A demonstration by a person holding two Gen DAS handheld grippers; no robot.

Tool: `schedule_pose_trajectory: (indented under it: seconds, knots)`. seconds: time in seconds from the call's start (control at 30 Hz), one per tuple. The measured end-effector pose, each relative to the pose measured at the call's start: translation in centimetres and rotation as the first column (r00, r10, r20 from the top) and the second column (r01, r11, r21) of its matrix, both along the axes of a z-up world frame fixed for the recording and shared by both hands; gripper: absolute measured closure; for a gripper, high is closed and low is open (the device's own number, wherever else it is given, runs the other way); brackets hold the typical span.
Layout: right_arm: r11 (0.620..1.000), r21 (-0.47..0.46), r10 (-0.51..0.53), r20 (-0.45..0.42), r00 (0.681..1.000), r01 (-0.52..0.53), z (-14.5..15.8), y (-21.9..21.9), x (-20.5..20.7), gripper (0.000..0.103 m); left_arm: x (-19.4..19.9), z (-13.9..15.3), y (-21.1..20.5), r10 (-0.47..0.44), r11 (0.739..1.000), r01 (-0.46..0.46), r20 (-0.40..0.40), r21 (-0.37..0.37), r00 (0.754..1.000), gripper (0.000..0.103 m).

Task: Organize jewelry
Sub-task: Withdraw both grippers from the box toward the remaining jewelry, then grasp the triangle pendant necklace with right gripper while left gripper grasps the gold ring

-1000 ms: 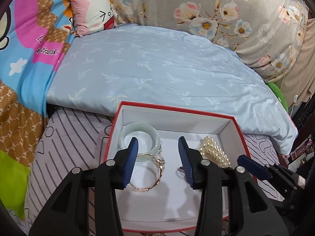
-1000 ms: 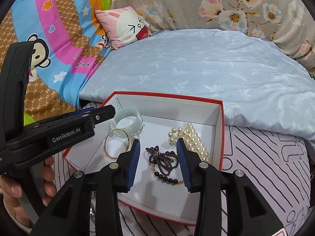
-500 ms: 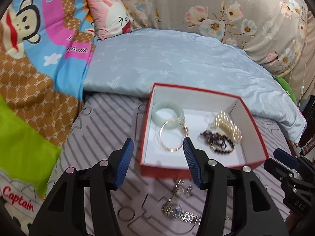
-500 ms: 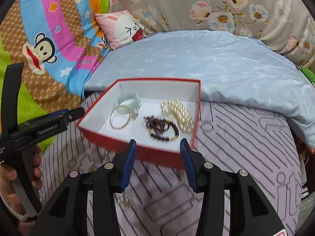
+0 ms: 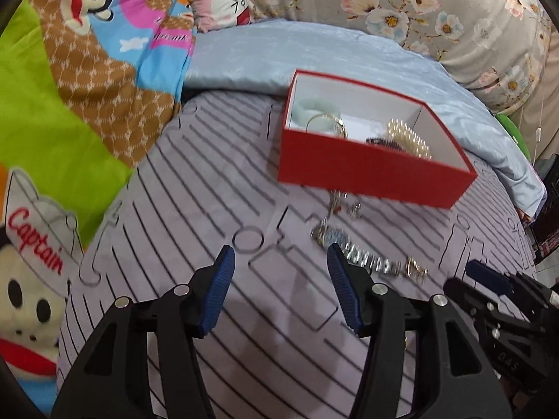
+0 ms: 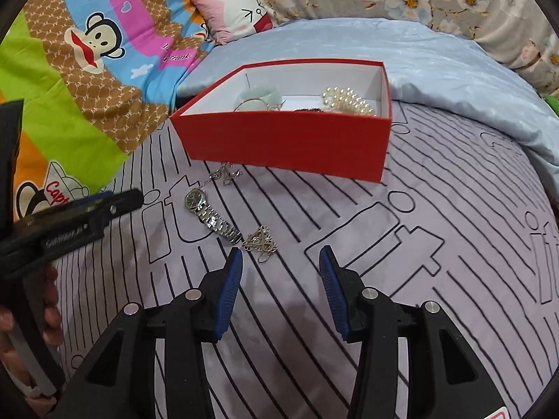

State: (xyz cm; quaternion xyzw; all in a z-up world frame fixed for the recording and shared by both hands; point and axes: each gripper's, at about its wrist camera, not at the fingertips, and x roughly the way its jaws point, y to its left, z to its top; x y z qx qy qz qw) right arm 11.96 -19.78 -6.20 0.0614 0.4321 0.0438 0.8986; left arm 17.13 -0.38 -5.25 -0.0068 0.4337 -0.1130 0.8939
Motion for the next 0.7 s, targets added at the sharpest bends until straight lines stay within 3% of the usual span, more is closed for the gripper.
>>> schedule_pose_trajectory:
  seconds: [0.27,0.7]
  knots:
    - [0.998,-0.050,0.035,-0.013,0.999,-0.035,-1.1,1.5,1.5,0.062,-1.8,-1.6,1.1,0.016,1.000,-0.016,-0.045,0.004,0.999,0.050]
    - [0.994,-0.097,0.043,-0.036,0.998,-0.047,-2.1,2.3,2.5,0.092,-2.8,-1.9,0.9,-0.008,1.000,0.008,-0.061,-0.003,0.998,0.050]
